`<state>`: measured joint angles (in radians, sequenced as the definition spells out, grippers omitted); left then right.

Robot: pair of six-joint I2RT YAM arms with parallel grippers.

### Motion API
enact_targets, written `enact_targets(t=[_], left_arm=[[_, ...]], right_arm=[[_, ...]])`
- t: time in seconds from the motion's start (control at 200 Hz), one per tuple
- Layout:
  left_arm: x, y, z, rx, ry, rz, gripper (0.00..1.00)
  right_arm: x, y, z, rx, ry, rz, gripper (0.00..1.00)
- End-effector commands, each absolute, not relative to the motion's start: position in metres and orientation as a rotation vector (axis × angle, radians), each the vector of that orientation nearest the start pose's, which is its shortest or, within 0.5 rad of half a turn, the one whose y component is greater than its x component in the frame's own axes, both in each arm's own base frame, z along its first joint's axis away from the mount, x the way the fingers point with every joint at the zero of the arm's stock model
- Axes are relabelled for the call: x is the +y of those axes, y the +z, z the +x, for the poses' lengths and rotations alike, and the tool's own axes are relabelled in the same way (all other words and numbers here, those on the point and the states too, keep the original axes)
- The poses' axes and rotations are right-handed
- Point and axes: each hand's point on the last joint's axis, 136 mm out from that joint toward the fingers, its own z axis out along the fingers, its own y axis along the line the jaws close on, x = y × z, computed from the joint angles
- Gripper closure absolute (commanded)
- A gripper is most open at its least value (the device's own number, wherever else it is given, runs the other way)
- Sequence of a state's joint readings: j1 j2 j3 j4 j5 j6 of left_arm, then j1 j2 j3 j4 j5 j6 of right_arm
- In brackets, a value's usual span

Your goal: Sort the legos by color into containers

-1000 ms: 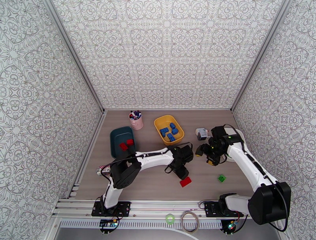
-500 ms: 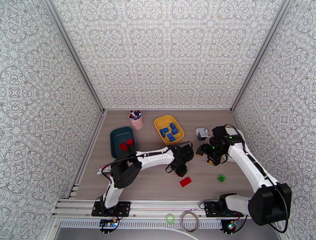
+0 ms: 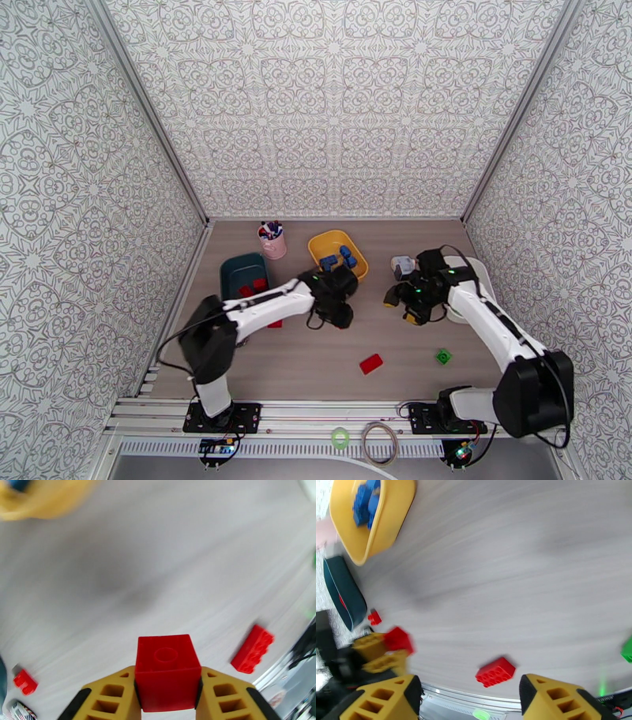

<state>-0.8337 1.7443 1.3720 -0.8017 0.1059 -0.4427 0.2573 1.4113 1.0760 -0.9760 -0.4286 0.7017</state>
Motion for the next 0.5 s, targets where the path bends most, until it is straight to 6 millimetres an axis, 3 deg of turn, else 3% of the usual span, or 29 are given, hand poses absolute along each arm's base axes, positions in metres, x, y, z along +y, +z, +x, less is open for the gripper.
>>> enact_targets(t=[0.0, 0.21, 0.365, 0.495], left_arm=[[-0.286, 0.138, 0.282, 2.755, -0.482, 0.359, 0.72], [-0.192, 0.163, 0.312, 2.707, -0.46, -0.072, 0.72], [-0.114, 0.169, 0.321, 2.67, -0.4, -0.395, 0.7], [-0.061, 0.162, 0.321, 2.668, -0.328, -0.593, 0.7]], right_arm=[[0.184, 0.145, 0.285, 2.91, 0.859, 0.452, 0.31], [0.265, 0.159, 0.298, 2.936, 0.908, 0.148, 0.32], [0.316, 0.164, 0.288, 2.971, 0.901, -0.091, 0.32], [0.344, 0.162, 0.274, 2.999, 0.86, -0.253, 0.32]])
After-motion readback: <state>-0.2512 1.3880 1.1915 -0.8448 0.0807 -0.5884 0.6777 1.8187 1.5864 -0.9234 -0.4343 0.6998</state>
